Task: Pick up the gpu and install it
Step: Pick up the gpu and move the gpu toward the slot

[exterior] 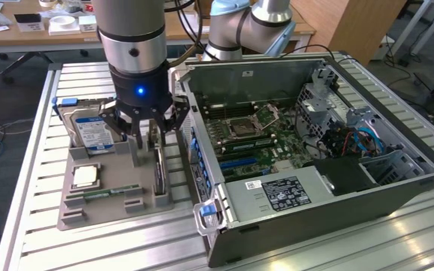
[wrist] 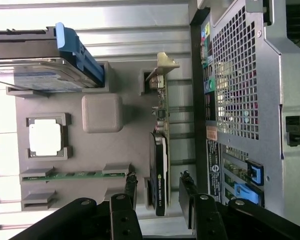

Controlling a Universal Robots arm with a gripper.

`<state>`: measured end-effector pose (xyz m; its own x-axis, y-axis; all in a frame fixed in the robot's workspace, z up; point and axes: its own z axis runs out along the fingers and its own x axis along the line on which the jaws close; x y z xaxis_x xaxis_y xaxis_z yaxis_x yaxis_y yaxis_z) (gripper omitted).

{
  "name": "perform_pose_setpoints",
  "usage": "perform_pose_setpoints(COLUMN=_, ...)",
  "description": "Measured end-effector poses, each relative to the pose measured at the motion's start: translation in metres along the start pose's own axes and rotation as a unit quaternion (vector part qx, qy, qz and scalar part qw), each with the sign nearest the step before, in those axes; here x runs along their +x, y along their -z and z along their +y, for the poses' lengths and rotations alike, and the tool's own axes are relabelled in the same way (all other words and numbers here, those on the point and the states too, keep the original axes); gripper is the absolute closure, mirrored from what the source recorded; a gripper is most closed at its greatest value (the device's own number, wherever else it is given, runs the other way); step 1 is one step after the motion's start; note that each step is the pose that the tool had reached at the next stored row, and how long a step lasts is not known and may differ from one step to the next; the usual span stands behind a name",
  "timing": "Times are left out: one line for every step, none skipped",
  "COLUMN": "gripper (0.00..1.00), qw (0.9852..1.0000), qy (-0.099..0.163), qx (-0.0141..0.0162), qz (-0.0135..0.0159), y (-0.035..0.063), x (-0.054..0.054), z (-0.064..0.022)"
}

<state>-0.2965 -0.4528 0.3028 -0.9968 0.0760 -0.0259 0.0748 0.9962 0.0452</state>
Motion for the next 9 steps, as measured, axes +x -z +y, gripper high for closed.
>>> perform_pose_setpoints(gripper=0.53, qw=1.0000, qy=0.000, qx=0.0000, qz=0.0000, y=-0.0013, x=0.0000, z=-0.0001)
perform_pose_setpoints(gripper=0.53, qw=1.0000, qy=0.000, qx=0.0000, qz=0.0000, y=-0.0025, x=0.0001, z=-0.0001)
perform_pose_setpoints(gripper=0.53, qw=1.0000, qy=0.000, qx=0.0000, qz=0.0000, y=-0.0038, x=0.0001, z=-0.0002)
perform_pose_setpoints(gripper=0.53, qw=1.0000, qy=0.000, qx=0.0000, qz=0.0000, y=-0.0051, x=0.0001, z=-0.0002)
perform_pose_setpoints(gripper=0.53, qw=1.0000, qy=0.000, qx=0.0001, qz=0.0001, y=-0.0061, x=0.0002, z=-0.0003)
perform_pose_setpoints(gripper=0.53, qw=1.0000, qy=0.000, qx=0.0000, qz=0.0000, y=-0.0068, x=0.0002, z=-0.0003)
perform_pose_setpoints(gripper=0.53, qw=1.0000, qy=0.000, qx=0.0001, qz=0.0001, y=-0.0070, x=0.0002, z=-0.0003)
perform_pose_setpoints(gripper=0.53, qw=1.0000, qy=0.000, qx=0.0001, qz=0.0001, y=-0.0070, x=0.0002, z=-0.0003)
perform_pose_setpoints(gripper=0.53, qw=1.0000, qy=0.000, qx=0.0002, qz=0.0001, y=-0.0070, x=0.0002, z=-0.0003)
